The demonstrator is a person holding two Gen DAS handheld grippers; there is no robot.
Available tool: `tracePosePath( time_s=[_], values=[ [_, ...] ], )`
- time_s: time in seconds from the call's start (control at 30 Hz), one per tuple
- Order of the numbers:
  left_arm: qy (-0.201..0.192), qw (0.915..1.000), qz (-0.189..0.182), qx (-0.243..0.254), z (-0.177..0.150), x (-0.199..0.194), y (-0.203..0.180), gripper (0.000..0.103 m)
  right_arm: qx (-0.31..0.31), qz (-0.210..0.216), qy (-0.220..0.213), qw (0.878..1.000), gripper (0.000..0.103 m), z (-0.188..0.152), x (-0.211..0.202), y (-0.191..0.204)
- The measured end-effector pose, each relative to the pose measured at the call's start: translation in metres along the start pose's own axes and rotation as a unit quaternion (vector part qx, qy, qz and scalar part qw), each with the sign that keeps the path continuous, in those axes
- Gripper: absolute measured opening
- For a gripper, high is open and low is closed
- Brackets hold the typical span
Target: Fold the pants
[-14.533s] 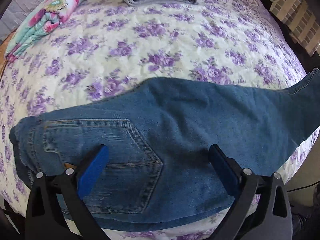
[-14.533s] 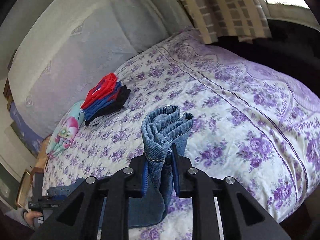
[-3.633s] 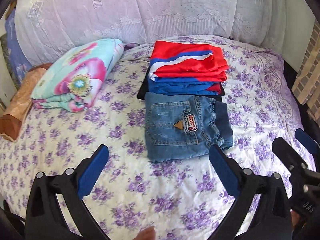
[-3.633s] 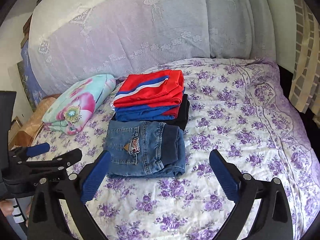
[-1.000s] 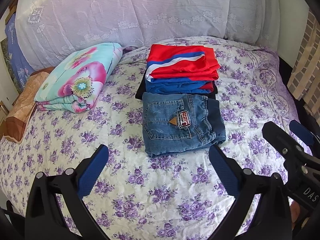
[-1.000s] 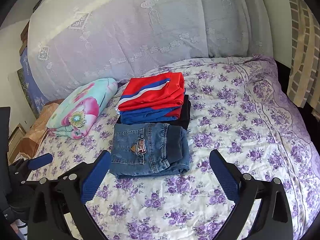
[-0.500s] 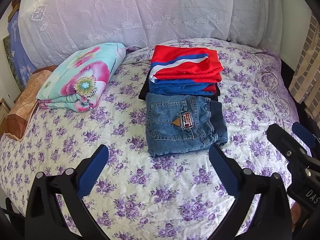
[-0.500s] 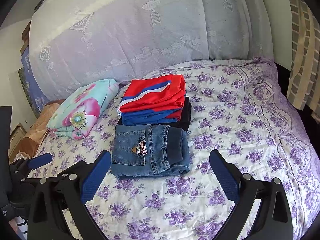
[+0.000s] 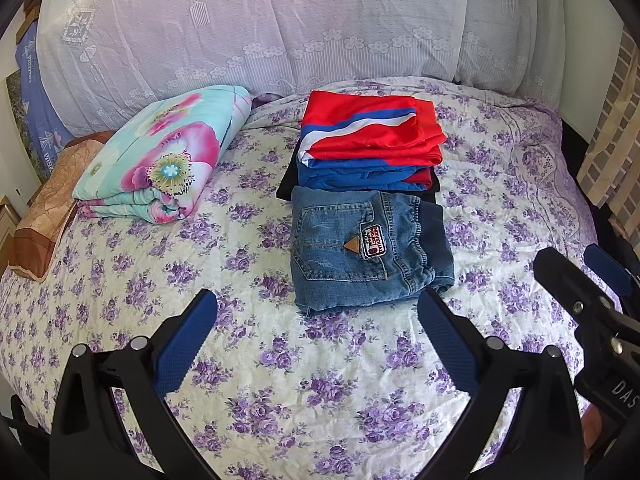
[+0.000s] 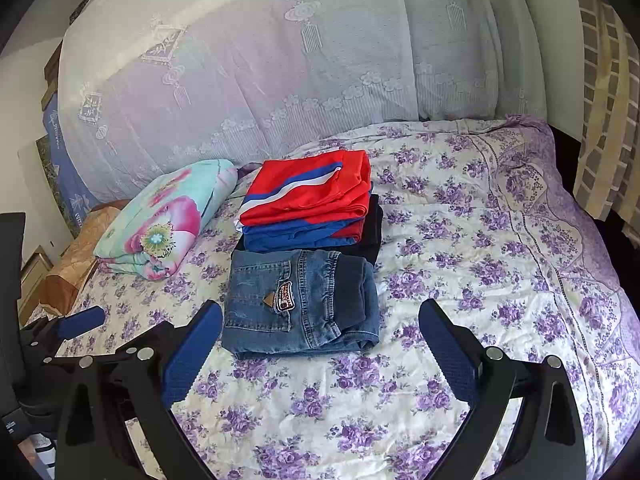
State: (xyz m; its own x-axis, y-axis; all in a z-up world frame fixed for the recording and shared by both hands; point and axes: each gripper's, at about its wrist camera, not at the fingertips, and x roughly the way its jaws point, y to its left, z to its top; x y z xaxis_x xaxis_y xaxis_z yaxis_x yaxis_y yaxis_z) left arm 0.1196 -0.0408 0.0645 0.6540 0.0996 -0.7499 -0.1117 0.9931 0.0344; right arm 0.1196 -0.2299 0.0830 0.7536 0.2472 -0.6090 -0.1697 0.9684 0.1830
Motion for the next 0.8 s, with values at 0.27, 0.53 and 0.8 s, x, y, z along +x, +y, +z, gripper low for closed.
tracePosePath(
  time_s=[0.27, 0.53, 0.8],
  values=[
    [0.0, 1.0, 0.0, 0.0, -0.0001, -0.0002, 0.0005, 0.098, 0.001, 0.0, 0.0, 1.0, 0.099, 0.0, 0.0, 0.0002],
    [0.002, 1.0, -0.001, 0.0, -0.0001, 0.0005, 0.001, 0.098, 0.0, 0.0, 0.002, 1.0, 0.099, 0.0, -0.0004, 0.0008],
    [0.002, 1.0, -0.001, 0.0, 0.0, 0.0004, 0.0008, 0.098, 0.001, 0.0, 0.003, 1.0, 0.099, 0.0001, -0.0007, 0.0015]
  ],
)
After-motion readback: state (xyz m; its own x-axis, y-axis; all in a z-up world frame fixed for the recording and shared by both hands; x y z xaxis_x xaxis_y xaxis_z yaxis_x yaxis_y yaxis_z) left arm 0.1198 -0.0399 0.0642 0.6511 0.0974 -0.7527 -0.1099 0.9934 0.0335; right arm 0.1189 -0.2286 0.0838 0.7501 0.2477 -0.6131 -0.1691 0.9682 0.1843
